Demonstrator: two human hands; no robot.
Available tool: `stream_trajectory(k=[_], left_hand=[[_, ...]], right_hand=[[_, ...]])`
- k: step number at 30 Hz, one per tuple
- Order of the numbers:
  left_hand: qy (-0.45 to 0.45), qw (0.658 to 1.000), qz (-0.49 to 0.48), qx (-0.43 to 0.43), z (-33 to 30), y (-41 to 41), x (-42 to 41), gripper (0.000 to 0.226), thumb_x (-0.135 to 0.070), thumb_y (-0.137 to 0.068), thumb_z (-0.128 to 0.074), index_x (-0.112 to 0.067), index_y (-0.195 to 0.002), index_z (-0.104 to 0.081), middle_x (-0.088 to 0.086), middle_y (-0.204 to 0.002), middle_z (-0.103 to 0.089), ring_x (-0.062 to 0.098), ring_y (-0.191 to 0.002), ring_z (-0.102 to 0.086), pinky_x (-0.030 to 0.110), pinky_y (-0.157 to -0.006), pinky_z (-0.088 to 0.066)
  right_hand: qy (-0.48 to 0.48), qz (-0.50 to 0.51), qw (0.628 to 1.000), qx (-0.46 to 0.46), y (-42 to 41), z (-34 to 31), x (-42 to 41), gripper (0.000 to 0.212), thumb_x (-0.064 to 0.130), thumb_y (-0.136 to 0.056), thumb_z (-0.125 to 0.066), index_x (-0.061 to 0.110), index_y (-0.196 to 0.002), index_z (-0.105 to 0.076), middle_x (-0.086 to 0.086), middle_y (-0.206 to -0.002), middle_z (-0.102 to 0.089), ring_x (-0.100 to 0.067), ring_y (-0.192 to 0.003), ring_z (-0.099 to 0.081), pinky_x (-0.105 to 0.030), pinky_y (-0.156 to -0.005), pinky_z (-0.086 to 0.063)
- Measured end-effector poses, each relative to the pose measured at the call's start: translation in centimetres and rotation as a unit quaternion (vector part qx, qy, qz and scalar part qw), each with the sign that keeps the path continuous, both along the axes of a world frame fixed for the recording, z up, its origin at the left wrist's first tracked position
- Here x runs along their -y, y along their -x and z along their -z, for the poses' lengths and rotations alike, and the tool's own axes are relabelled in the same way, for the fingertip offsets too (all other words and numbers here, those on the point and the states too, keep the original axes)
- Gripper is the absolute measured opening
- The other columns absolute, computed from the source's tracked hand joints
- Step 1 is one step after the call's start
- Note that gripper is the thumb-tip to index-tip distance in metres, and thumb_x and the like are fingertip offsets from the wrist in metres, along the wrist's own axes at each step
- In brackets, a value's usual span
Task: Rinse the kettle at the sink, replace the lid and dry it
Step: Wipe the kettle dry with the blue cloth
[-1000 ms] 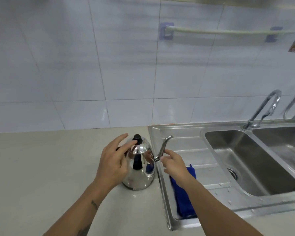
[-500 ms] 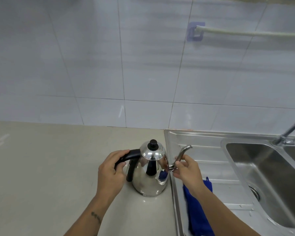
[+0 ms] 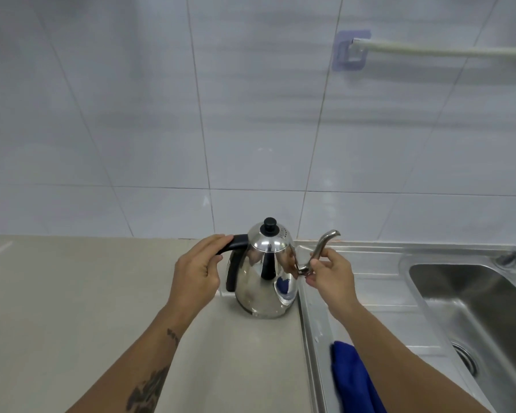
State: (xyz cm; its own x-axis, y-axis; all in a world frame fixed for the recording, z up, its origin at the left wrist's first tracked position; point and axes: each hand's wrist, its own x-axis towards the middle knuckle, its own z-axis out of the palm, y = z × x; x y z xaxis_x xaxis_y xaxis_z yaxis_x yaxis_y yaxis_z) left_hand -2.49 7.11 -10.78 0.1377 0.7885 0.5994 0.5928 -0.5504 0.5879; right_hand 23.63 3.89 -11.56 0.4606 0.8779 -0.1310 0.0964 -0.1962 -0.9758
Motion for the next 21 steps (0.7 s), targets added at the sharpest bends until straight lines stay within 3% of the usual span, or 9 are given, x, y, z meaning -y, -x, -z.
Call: stream_trajectory(k=[2,5,10,16,19,21], left_hand=[[-0.019,1.0,-0.011,-0.015,0.5,-0.2,-2.1,0.054,0.014,-0.085,-0.058,-0.022,-0.125,-0.068,-0.004,-0.125,-0.068,0.007,-0.114,-0.063,0.022,-0.102,-0.048],[-0.036,0.999,-0.02,-0.026,1.0,-0.8,-4.6,0.053,0.015,-0.084,-0.06,-0.02,-0.122,-0.069,-0.004,-0.126,-0.067,0.001,-0.114,-0.06,0.01,-0.102,-0.041],[-0.022,0.999,-0.028,-0.022,2.4,-0.9,-6.7,0.053,0.017,-0.082,-0.06,-0.018,-0.119,-0.071,-0.008,-0.124,-0.067,0.001,-0.111,-0.061,0.006,-0.101,-0.039],[-0.006,0.999,-0.036,-0.024,3.0,-1.0,-6.6,0.05,0.006,-0.087,-0.059,-0.026,-0.124,-0.067,-0.012,-0.131,-0.064,0.007,-0.118,-0.062,0.023,-0.099,-0.049],[0.026,0.997,-0.049,-0.062,2.3,-0.9,-5.5,0.056,0.002,-0.088,-0.059,-0.031,-0.133,-0.06,-0.015,-0.138,-0.058,0.011,-0.124,-0.057,0.027,-0.099,-0.047],[0.062,0.99,-0.039,-0.122,1.4,-0.6,-4.4,0.064,-0.002,-0.089,-0.058,-0.033,-0.144,-0.047,-0.016,-0.149,-0.046,0.01,-0.133,-0.048,0.024,-0.099,-0.042]], right_hand=[[0.003,0.013,1.0,-0.005,0.0,0.2,-1.8,0.02,0.004,-0.095,-0.053,0.018,-0.088,-0.066,-0.012,-0.083,-0.075,-0.036,-0.088,-0.074,-0.048,-0.084,-0.063],[0.009,0.035,0.999,-0.013,0.1,0.9,-4.0,0.021,0.005,-0.094,-0.054,0.019,-0.085,-0.067,-0.013,-0.085,-0.075,-0.035,-0.088,-0.074,-0.046,-0.083,-0.063],[0.015,0.049,0.998,-0.022,0.5,2.6,-5.8,0.019,0.003,-0.094,-0.054,0.015,-0.088,-0.067,-0.013,-0.084,-0.075,-0.033,-0.085,-0.075,-0.039,-0.077,-0.064],[0.015,0.049,0.998,-0.02,0.6,2.5,-6.5,0.021,0.004,-0.096,-0.052,0.018,-0.088,-0.065,-0.008,-0.081,-0.072,-0.027,-0.078,-0.071,-0.04,-0.078,-0.062],[0.045,0.022,0.999,-0.009,0.5,1.9,-6.0,0.018,0.011,-0.095,-0.053,0.02,-0.104,-0.066,-0.008,-0.095,-0.074,-0.026,-0.084,-0.07,-0.047,-0.084,-0.062],[0.074,0.003,0.997,0.016,0.4,1.3,-4.8,0.031,0.016,-0.094,-0.055,0.021,-0.123,-0.062,0.001,-0.099,-0.071,-0.022,-0.087,-0.069,-0.05,-0.09,-0.059]])
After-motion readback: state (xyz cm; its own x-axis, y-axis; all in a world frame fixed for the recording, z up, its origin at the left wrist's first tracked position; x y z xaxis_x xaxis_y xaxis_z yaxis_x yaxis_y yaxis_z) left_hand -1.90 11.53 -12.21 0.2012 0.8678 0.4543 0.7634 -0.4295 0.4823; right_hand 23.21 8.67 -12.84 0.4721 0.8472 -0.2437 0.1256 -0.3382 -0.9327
